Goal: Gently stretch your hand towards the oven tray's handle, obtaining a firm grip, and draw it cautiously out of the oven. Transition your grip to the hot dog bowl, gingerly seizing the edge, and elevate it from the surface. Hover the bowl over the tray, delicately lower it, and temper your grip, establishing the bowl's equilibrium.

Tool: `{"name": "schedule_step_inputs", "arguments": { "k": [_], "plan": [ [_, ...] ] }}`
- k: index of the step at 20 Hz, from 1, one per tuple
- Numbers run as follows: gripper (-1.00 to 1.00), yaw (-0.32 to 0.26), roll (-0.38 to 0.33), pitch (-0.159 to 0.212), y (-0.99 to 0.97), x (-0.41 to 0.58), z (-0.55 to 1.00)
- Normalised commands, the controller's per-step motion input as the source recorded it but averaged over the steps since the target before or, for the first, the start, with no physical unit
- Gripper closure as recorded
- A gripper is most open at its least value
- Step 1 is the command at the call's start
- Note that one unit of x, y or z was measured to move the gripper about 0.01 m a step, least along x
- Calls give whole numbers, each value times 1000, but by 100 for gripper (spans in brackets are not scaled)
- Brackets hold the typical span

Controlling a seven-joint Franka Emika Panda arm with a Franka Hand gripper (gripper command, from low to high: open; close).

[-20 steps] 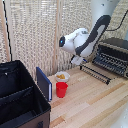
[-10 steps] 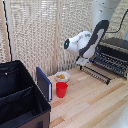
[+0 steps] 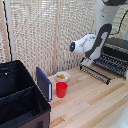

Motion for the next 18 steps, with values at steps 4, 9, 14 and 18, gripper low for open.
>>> {"name": "schedule_step_inputs", "arguments": {
  "k": [4, 9, 14, 18],
  "plan": [
    [-100, 301, -1, 31, -375, 0, -3],
    [-100, 223, -5, 23, -490, -133, 0],
    [-100, 193, -3, 22, -580, -154, 0],
    [-100, 178, 21, 21, -591, -129, 0]
  ]
}}
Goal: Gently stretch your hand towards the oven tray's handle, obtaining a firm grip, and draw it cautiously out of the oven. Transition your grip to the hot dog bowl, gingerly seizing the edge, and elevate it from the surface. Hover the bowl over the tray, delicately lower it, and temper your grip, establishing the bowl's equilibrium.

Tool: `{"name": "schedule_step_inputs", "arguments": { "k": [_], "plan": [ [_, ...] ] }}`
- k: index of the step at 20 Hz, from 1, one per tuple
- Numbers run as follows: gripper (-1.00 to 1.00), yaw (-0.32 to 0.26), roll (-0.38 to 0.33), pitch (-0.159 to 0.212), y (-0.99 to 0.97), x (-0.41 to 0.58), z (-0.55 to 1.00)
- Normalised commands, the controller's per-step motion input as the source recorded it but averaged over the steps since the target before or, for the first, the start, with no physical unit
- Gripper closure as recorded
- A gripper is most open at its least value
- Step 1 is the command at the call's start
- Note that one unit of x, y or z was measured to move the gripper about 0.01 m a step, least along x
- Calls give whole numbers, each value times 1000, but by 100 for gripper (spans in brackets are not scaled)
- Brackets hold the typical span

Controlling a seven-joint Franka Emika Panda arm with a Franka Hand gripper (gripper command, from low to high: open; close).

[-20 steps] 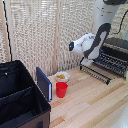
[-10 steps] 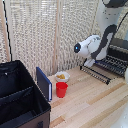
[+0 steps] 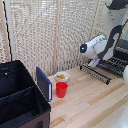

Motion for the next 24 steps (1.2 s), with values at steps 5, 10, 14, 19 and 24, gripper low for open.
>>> {"name": "schedule_step_inputs", "arguments": {
  "k": [5, 10, 14, 19, 24],
  "plan": [
    [-100, 58, 102, 19, -434, 1, 0],
    [100, 0, 61, 10, -137, 16, -13],
    [100, 0, 66, 1, -96, 3, 0],
    [100, 0, 127, 3, -47, 4, 1],
    [100, 0, 125, 19, 2, 28, 5]
  ]
}}
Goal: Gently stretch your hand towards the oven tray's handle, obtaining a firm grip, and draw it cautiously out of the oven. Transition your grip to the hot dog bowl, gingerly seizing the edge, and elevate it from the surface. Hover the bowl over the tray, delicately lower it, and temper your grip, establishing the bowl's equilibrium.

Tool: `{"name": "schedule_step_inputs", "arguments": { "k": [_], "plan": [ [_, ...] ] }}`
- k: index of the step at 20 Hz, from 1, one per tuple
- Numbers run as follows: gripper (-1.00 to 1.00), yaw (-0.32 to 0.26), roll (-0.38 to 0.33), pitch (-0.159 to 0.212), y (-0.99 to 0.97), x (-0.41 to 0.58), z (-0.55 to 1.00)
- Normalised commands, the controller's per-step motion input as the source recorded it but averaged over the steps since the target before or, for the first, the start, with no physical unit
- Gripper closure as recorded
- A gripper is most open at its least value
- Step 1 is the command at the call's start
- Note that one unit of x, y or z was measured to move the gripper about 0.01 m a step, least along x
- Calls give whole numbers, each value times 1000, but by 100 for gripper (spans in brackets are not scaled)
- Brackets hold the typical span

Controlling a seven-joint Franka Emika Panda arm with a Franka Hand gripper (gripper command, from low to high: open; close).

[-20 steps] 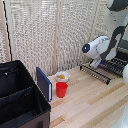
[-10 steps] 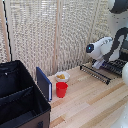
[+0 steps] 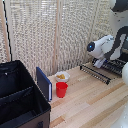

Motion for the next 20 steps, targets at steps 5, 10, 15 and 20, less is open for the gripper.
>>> {"name": "schedule_step_inputs", "arguments": {
  "k": [5, 10, 15, 20],
  "plan": [
    [100, -29, 66, 38, 331, 131, 0],
    [100, -52, -6, 50, 911, 193, -21],
    [100, -36, -17, 50, 960, 163, -7],
    [100, -24, -50, 46, 799, 96, -2]
  ]
}}
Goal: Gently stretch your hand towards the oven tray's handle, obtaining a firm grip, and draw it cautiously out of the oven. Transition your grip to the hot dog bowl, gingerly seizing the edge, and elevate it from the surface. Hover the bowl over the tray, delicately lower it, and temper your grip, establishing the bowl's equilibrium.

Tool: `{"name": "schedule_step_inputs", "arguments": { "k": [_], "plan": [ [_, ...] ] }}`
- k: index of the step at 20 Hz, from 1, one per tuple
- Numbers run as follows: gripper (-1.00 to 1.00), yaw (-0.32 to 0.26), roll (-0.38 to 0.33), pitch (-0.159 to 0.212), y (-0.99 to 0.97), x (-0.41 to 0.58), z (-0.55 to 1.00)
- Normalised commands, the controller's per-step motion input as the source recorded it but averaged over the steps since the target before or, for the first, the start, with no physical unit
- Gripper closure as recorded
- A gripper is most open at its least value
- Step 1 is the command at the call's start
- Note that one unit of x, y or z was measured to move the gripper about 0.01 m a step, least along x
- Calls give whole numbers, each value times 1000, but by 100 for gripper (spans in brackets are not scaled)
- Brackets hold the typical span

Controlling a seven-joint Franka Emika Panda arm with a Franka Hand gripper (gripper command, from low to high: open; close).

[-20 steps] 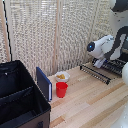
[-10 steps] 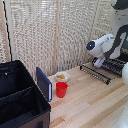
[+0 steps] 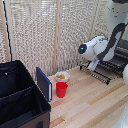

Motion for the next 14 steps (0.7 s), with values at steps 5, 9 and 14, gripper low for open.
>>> {"name": "schedule_step_inputs", "arguments": {
  "k": [5, 9, 14],
  "plan": [
    [-100, 37, -2, 51, 162, 138, -1],
    [-100, 31, 73, 13, 41, 204, 0],
    [-100, -23, 75, 47, 127, 186, 248]
  ]
}}
